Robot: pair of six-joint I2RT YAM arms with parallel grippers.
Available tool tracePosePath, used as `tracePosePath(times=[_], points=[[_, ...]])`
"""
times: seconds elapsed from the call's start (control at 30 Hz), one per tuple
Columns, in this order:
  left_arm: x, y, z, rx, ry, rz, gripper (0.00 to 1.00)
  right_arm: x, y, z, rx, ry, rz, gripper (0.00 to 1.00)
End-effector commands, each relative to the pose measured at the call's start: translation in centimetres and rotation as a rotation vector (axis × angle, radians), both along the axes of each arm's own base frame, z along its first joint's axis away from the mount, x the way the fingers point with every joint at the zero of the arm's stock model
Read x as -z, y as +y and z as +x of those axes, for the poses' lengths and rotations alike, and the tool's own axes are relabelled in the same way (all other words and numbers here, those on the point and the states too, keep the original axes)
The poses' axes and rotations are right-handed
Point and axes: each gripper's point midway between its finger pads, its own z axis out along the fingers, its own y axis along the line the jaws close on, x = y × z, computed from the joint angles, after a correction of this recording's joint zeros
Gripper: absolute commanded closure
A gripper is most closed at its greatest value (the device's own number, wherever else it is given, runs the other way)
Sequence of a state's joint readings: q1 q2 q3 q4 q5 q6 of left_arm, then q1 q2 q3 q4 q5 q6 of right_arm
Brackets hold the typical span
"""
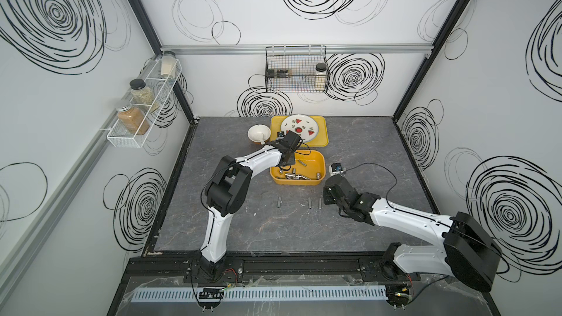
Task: Take out the socket from the storage box
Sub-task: Pick up the socket head from the storage box, then place the socket head at the center of the board.
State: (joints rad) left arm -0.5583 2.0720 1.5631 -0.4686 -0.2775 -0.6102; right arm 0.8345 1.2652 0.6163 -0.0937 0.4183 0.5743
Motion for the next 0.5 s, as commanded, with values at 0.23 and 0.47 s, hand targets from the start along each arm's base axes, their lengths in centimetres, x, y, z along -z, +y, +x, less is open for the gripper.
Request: tracePosePath(times=[0.23,0.47], points=[[-7.4,1.1,-1.7,-0.003,-0.125,-0.052,0.86,-0.4,-0.3,0.3,0.013,-0.013,-0.012,0.71],[-7.9,5.1,-5.7,-0.055,-0.134,-0.024,0.87,-0.4,-0.2,0.4,0.014,-0.012,-0.01,0.71]])
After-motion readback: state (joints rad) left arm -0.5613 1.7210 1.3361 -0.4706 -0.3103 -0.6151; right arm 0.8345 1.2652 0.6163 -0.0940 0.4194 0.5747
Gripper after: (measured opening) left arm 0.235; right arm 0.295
